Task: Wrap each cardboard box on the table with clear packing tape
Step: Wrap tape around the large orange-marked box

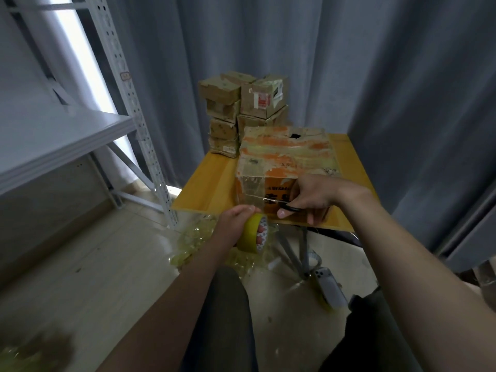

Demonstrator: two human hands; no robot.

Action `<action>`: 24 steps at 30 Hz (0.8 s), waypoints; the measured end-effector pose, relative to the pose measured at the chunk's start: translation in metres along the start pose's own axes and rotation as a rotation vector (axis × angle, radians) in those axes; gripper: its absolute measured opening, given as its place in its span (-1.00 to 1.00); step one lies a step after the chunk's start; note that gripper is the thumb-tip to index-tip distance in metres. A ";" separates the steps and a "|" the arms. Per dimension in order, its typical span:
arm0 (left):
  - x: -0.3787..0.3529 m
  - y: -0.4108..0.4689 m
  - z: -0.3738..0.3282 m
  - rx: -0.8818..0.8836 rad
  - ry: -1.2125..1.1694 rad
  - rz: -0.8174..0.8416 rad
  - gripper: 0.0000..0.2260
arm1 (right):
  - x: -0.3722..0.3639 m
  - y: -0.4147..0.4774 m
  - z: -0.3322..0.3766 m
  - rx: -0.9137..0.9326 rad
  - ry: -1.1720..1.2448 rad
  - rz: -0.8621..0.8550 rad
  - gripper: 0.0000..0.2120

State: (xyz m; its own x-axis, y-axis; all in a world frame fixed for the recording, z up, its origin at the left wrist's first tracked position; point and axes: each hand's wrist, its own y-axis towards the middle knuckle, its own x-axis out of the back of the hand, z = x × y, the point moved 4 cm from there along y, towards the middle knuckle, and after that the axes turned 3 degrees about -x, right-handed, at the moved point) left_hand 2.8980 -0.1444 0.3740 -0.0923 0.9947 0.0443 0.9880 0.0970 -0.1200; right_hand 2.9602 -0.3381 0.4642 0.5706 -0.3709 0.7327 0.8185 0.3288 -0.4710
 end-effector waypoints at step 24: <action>-0.011 -0.011 -0.036 -0.062 0.378 0.160 -0.81 | 0.004 -0.058 -0.019 0.338 0.345 -0.009 -0.52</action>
State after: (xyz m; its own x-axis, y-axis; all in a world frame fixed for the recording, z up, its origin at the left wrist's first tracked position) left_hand 2.8921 -0.1576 0.4101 0.1035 0.9139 0.3925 0.9929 -0.0714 -0.0957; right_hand 2.9161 -0.3752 0.4852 0.5994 -0.6225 0.5032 0.7886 0.5671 -0.2378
